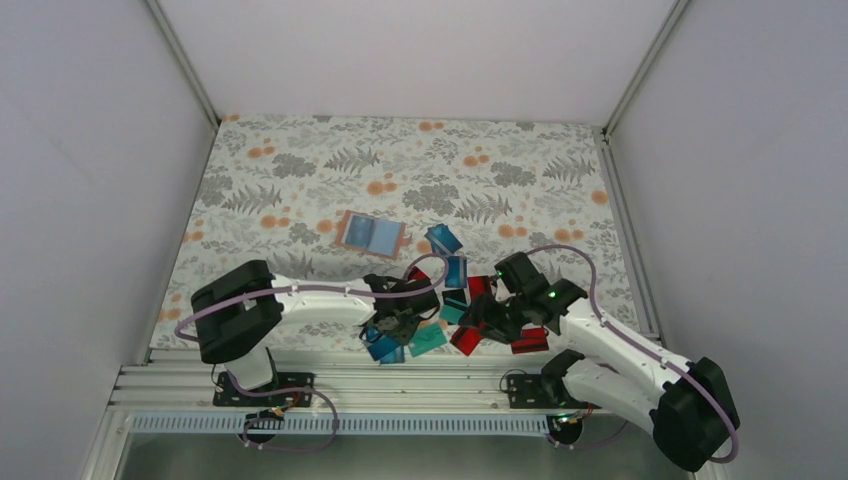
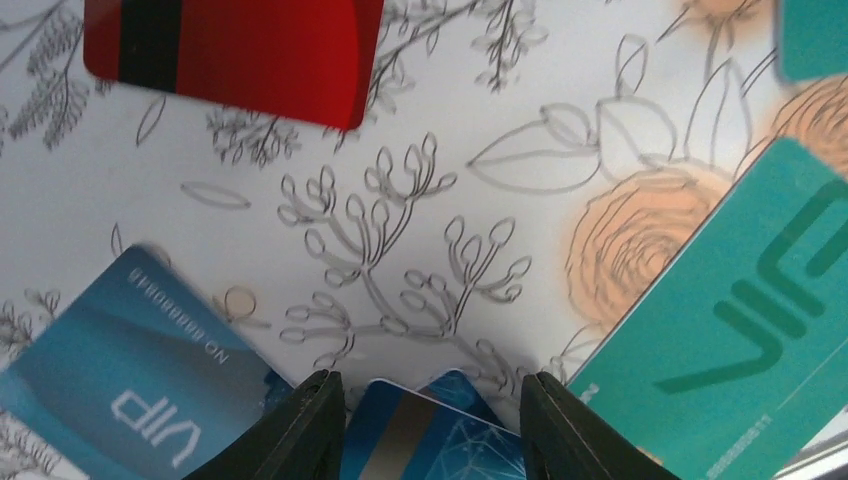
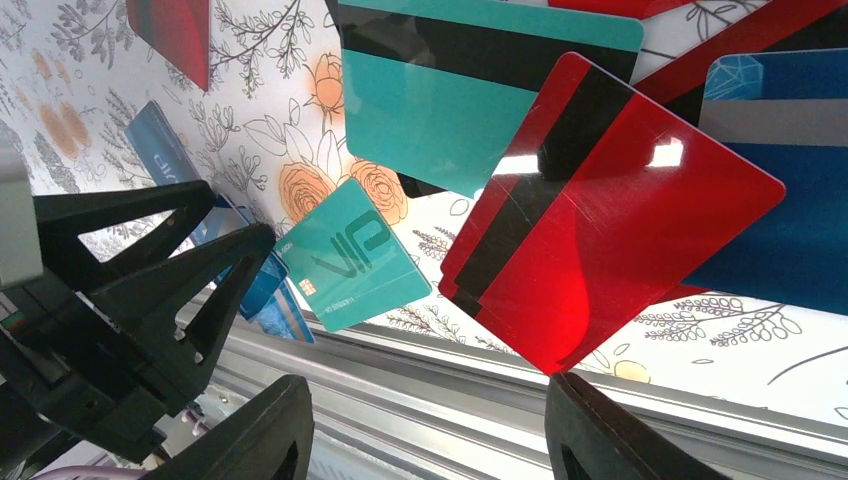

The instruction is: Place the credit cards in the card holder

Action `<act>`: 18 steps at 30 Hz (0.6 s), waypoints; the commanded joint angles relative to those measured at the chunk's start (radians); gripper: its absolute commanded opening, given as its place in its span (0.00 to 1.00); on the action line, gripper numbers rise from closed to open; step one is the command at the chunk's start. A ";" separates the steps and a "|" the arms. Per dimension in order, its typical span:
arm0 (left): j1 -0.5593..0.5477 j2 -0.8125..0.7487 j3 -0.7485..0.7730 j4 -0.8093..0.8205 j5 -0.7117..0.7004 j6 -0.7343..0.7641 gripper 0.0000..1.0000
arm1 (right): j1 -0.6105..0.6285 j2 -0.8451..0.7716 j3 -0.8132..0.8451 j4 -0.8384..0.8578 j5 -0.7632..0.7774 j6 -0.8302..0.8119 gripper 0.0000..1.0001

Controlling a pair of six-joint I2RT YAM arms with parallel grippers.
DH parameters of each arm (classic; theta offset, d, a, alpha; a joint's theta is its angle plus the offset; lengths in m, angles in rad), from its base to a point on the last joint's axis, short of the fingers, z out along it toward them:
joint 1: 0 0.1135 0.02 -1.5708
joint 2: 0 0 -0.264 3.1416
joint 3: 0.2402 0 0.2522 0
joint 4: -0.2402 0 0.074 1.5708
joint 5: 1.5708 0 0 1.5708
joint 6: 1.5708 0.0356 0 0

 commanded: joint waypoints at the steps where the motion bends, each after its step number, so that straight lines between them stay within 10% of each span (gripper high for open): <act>1: -0.005 -0.029 0.055 -0.131 0.027 -0.028 0.45 | 0.020 0.004 0.013 0.034 -0.017 0.020 0.58; 9: 0.013 -0.150 0.088 -0.191 0.115 -0.043 0.46 | 0.120 -0.047 -0.077 0.293 -0.069 0.207 0.57; 18: 0.153 -0.504 -0.232 -0.110 0.414 -0.199 0.59 | 0.260 0.104 -0.066 0.523 -0.034 0.240 0.52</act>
